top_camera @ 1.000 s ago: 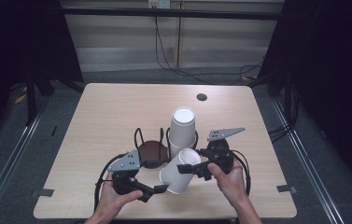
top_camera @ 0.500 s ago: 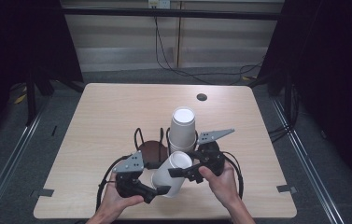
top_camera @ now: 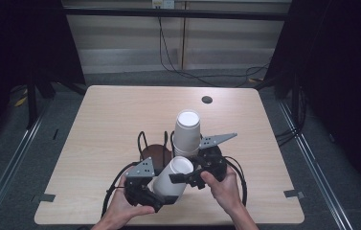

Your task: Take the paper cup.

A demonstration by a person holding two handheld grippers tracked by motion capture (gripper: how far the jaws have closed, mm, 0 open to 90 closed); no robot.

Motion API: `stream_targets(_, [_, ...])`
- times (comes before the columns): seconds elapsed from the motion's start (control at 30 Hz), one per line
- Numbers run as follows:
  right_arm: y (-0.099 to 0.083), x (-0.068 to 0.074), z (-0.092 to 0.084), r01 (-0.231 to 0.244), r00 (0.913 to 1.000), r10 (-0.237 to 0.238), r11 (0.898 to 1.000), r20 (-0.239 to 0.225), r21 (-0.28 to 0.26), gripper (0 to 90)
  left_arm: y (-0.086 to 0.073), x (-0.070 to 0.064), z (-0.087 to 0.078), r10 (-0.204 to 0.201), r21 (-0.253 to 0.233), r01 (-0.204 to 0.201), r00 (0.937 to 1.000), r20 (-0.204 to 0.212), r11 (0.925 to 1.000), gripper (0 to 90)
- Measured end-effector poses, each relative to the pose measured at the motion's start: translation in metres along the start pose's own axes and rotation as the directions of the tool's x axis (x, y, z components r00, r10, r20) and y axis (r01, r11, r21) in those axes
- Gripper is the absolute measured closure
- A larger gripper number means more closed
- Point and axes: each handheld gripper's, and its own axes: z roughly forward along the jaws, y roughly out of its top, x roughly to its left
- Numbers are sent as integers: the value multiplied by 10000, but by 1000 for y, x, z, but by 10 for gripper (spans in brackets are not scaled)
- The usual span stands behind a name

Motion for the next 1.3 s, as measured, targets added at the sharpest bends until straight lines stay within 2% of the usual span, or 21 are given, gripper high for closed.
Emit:
stream_targets(0.2, [0, 1, 0, -20, 10000, 20, 10000, -29, -20, 257, -2, -2, 7, 47, 151, -47, 10000, -19, 9999, 66])
stream_targets(0.33, [0, 0, -2, -47, 9999, 46, 9999, -92, -89, 257, -2, -4, 5, 129, 17, -129, 9999, -110, 9999, 86])
stream_targets(0.47, [0, -1, -1, -139, 9998, 139, 9999, -124, -13, 253, -3, -4, 6, -6, 14, 6, 10000, -76, 10000, 89])
stream_targets(0.6, [-1, -1, -1, -197, 9996, 198, 9998, -176, 61, 246, -1, -3, 6, 14, 331, -18, 9999, 113, 9995, 110])
stream_targets(0.7, [-1, -1, 0, -203, 9996, 205, 9997, -216, 94, 240, 0, -3, 3, 174, 469, -176, 9998, 46, 9987, 139])
stream_targets(0.87, [-2, -1, 1, -145, 9998, 144, 9999, -147, -61, 231, 1, -3, 1, 170, 522, -171, 9999, 23, 9985, 157])
stream_targets(0.97, [-1, -2, -1, -81, 10000, 81, 9999, 4, -148, 140, 1, -6, 1, 262, 516, -266, 9996, 81, 9983, 165])
stream_targets(1.03, [-1, -2, -1, -73, 10000, 74, 9999, 2, -157, 138, 2, -7, 0, 358, 638, -362, 9993, 73, 9973, 165])
stream_targets(1.3, [-2, -2, -8, 56, 9998, -63, 9993, -189, -376, 136, 4, -6, -7, 196, 781, -200, 9998, 59, 9967, 169])
